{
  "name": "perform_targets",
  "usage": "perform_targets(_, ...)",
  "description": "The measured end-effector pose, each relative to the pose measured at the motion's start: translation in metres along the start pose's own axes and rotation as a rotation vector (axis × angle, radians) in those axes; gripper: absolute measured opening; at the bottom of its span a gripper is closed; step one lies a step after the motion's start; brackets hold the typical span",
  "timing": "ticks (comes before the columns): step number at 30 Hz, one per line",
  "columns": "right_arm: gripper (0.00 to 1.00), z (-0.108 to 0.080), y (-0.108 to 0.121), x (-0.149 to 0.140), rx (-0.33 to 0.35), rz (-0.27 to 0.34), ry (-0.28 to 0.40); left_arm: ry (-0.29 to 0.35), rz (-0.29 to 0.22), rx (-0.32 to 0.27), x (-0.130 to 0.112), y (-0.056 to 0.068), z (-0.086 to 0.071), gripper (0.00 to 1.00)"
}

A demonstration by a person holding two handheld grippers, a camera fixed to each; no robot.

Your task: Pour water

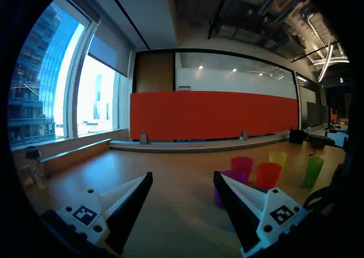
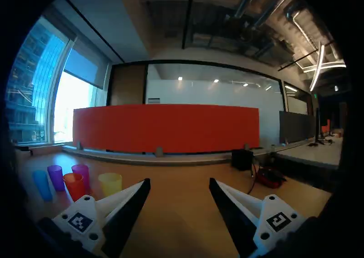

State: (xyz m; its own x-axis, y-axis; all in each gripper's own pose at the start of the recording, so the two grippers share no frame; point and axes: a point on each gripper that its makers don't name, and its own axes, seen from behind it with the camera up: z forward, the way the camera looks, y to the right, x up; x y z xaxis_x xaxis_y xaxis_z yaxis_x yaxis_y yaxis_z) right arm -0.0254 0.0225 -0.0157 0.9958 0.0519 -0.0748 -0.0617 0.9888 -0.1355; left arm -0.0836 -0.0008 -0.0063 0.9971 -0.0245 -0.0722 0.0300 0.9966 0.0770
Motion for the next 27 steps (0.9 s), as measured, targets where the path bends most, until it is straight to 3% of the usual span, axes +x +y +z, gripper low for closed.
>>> perform_targets(27, 1.0, 0.001, -0.006, -0.014, 0.022, -0.005, -0.036, 0.0, 0.0, 0.0, 0.001, 0.0, -0.001, 0.99)
